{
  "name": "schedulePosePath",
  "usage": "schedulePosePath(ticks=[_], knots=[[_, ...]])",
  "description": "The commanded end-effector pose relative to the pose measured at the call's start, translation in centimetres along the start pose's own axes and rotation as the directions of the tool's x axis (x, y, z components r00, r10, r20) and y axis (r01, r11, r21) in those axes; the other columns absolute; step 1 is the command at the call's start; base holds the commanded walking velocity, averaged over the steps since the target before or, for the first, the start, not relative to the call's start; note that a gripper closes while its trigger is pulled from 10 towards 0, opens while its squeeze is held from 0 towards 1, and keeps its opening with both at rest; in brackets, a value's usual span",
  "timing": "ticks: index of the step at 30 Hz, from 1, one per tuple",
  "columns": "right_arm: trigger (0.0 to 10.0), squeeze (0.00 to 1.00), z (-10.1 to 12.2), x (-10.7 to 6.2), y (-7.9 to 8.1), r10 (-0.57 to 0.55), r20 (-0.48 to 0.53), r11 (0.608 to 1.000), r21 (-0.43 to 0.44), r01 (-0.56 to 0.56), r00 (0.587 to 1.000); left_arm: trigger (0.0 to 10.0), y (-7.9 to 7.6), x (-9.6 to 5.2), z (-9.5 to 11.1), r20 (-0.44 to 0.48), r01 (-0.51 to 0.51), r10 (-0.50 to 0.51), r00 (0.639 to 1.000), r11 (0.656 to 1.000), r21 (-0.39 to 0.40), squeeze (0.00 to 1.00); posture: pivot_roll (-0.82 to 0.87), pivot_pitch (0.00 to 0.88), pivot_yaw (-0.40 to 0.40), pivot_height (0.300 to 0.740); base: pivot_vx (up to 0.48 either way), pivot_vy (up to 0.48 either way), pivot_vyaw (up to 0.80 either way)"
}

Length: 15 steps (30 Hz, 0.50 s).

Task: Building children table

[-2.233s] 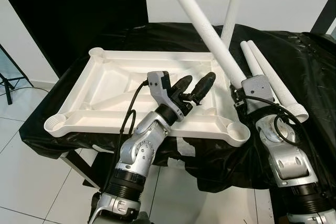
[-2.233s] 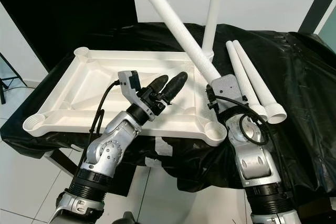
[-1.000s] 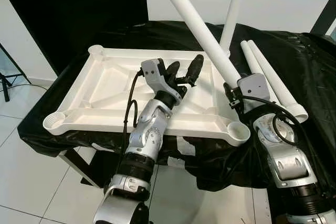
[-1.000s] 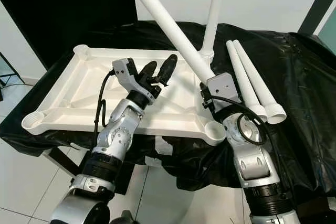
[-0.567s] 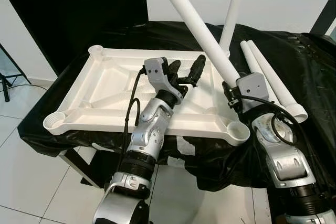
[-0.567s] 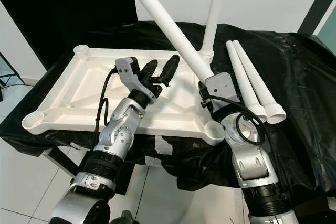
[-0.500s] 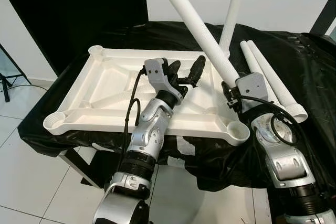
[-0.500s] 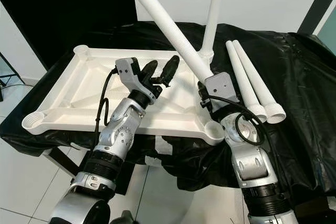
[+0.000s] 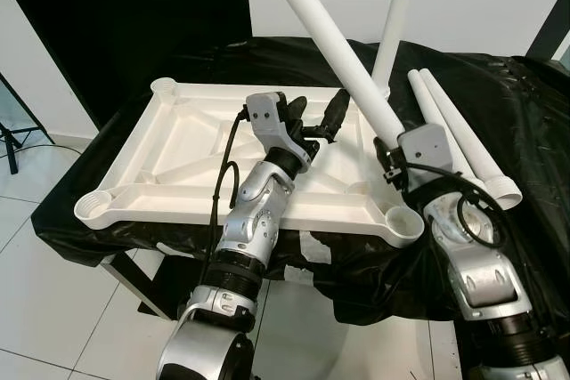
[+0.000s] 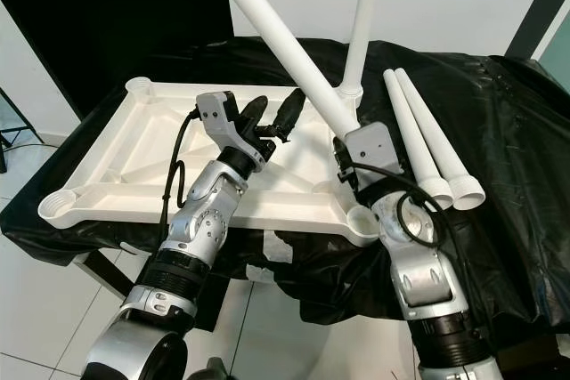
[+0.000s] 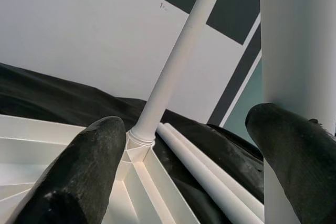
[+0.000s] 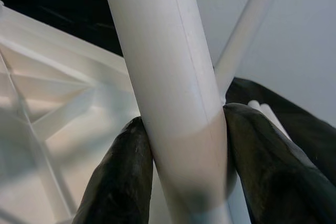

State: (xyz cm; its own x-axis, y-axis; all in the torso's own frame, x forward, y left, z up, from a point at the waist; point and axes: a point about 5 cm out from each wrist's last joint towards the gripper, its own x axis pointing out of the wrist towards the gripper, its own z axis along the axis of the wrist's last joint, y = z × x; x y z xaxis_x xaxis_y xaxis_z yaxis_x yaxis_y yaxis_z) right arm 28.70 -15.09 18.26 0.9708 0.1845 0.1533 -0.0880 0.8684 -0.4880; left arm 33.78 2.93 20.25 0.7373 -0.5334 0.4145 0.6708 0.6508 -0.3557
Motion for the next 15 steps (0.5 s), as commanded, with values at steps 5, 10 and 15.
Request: schedulePosePath(ticks=[5, 10, 15], knots=[[10.0, 0.0, -0.2, -0.2, 0.5, 0.013, -0.009, 1.0, 0.0, -0.013, 1.0, 10.0, -1.1, 0.0, 0.8, 0.059, 0.081, -0.081, 0.995, 0.997, 0.0, 0.0, 0.13, 0.0, 0.036, 0.74, 0.0, 0.0, 0.0], [10.0, 0.0, 0.1, 0.6, -0.1, -0.011, -0.005, 1.0, 0.005, 0.011, 1.0, 10.0, -2.0, -1.2, 1.0, 0.042, 0.245, -0.248, 0.968, 0.967, 0.068, 0.0, 0.14, 0.0, 0.04, 0.74, 0.0, 0.0, 0.0], [10.0, 0.0, 0.2, 0.6, -0.3, -0.01, 0.003, 1.0, -0.004, 0.01, 1.0, 10.0, -2.5, -2.9, 0.3, -0.002, 0.372, -0.372, 0.928, 0.926, 0.061, 0.0, 0.14, 0.0, 0.029, 0.74, 0.0, 0.0, 0.0]])
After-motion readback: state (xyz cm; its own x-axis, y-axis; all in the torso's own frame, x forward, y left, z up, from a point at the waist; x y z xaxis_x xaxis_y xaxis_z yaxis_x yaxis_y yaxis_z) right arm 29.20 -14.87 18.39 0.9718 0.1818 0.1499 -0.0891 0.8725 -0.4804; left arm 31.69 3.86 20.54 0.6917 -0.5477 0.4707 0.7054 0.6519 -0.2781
